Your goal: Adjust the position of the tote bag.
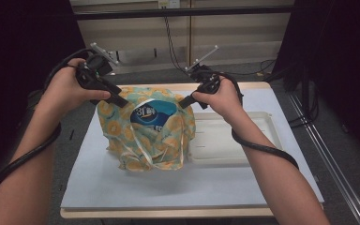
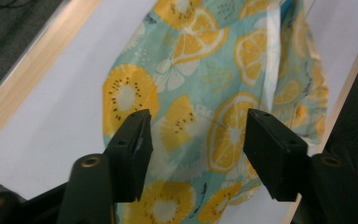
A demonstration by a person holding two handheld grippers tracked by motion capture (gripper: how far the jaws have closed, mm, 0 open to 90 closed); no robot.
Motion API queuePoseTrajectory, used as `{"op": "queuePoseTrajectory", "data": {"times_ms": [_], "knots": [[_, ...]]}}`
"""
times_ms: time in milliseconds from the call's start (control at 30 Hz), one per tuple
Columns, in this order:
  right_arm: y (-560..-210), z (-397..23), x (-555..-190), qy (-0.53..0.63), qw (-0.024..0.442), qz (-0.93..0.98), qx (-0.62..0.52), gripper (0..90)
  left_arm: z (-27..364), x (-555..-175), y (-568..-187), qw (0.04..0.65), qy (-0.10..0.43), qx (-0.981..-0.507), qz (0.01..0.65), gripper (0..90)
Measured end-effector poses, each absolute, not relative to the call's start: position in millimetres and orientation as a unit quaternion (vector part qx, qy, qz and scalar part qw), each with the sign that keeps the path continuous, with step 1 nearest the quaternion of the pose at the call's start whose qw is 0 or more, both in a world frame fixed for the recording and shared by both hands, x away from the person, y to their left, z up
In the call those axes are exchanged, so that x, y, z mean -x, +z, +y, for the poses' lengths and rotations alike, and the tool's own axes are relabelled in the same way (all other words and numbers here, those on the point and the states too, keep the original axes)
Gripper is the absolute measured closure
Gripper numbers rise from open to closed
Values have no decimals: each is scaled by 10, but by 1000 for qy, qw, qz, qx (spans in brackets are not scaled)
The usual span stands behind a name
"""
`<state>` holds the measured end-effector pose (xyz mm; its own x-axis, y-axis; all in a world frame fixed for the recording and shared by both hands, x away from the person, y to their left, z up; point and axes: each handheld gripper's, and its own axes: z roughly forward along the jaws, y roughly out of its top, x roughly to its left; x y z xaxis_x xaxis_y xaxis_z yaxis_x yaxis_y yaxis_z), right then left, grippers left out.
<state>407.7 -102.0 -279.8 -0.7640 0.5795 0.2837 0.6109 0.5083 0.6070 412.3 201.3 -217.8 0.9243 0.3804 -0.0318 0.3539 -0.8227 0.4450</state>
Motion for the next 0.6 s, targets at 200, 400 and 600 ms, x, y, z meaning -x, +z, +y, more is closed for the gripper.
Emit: {"op": "queuePoseTrajectory", "data": {"times_ms": [200, 400, 600], "knots": [[-2790, -1028, -4070, -359, 22, -869, 339, 900, 2023, -4202, -2205, 237, 1, -950, 204, 824], [-2749, -1073, -4072, -365, 22, -867, 339, 900, 2080, -4186, -2005, 285, -13, -931, 228, 900], [-2695, -1077, -4059, -373, 23, -865, 335, 900, 2112, -4243, -1850, 302, -1, -922, 241, 900]]}}
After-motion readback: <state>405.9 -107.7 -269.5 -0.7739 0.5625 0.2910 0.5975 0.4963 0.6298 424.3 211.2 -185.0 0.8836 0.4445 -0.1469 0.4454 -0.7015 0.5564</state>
